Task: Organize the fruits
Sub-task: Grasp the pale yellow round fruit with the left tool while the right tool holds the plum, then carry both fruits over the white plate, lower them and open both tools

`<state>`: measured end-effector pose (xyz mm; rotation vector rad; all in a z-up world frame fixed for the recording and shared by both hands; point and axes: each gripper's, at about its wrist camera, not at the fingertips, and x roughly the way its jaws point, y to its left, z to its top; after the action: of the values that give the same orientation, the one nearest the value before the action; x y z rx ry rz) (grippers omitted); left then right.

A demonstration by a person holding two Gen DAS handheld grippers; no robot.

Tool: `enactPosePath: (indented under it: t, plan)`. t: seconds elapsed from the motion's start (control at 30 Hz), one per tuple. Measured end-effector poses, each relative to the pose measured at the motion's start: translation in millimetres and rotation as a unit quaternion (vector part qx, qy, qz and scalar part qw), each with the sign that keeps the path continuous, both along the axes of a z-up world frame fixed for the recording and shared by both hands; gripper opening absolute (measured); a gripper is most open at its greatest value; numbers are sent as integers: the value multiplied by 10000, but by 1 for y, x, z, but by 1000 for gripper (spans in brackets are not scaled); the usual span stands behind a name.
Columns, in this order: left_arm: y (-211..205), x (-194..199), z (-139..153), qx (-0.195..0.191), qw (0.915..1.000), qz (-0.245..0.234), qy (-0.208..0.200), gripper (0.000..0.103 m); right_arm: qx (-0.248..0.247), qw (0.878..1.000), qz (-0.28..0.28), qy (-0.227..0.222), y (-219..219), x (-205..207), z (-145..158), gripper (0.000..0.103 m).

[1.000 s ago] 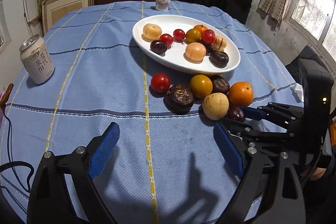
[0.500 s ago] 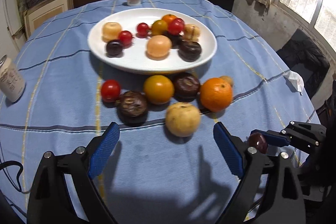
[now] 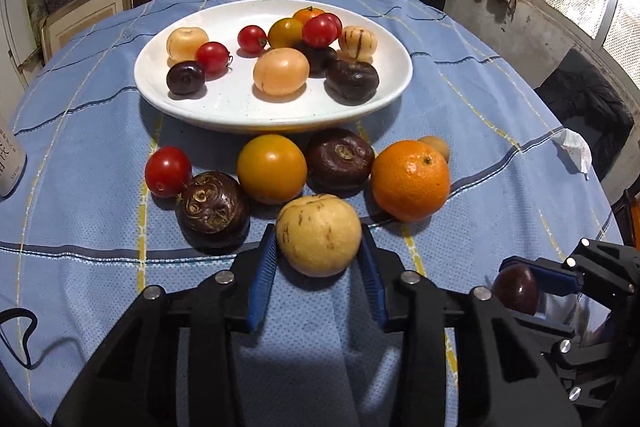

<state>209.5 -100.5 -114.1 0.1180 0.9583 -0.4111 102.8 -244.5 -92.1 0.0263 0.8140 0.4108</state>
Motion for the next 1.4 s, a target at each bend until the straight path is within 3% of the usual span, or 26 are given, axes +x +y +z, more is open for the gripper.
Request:
enactPosePath:
  t: [0.8, 1.03, 1.2, 1.4]
  plan:
    - [29, -33, 24, -338, 9991, 56, -265, 39, -49, 9997, -217, -41, -3, -2, 0, 32]
    - [47, -49, 50, -436, 9977, 71, -510, 39, -31, 9988, -478, -130, -9, -3, 6, 32]
    - [58, -54, 87, -490, 9948, 59, -888, 39, -219, 9970, -611, -419, -9, 7, 28, 32]
    - [61, -35, 120, -446, 9928, 87, -1107, 39, -515, 9926, -617, -905, -6, 43, 78, 31]
